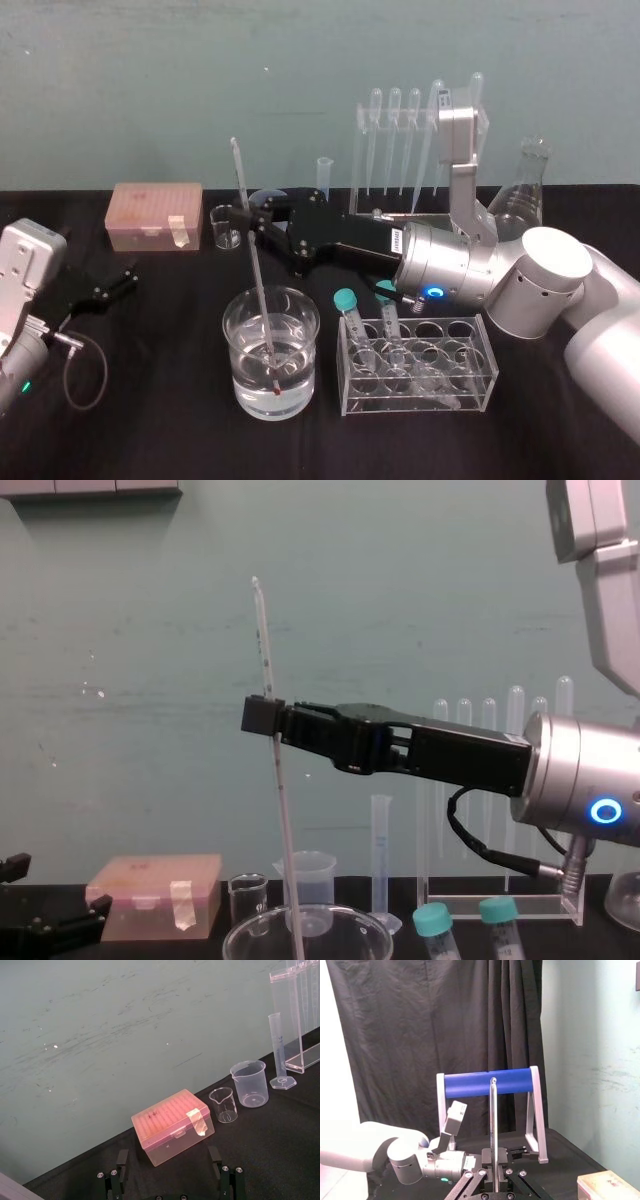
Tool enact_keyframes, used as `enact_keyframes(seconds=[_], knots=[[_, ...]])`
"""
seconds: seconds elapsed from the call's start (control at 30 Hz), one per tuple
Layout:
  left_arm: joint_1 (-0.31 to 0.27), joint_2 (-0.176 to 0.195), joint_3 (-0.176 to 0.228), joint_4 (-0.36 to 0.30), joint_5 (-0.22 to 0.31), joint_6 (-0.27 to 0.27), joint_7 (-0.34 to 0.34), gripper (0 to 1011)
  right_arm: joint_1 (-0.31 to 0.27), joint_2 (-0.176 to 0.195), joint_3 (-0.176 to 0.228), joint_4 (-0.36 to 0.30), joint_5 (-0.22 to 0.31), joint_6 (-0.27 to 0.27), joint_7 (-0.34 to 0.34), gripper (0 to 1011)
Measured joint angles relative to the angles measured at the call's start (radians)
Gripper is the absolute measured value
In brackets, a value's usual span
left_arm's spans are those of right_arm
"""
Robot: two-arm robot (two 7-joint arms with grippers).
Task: Hold the thermometer with one hand and immerse one end into the beaker, then reinsert it into the test tube rack.
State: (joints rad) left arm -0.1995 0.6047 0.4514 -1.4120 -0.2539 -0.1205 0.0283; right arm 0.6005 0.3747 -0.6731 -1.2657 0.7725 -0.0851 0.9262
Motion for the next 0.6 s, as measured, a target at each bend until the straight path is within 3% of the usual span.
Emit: enact_keyframes(seconds=[0.6], knots=[[0.0, 0.0, 0.0, 0.0, 0.0, 0.0, 0.0, 1008, 0.0, 0.001, -0.002, 0.003, 0.0, 0.0, 0.002, 57]])
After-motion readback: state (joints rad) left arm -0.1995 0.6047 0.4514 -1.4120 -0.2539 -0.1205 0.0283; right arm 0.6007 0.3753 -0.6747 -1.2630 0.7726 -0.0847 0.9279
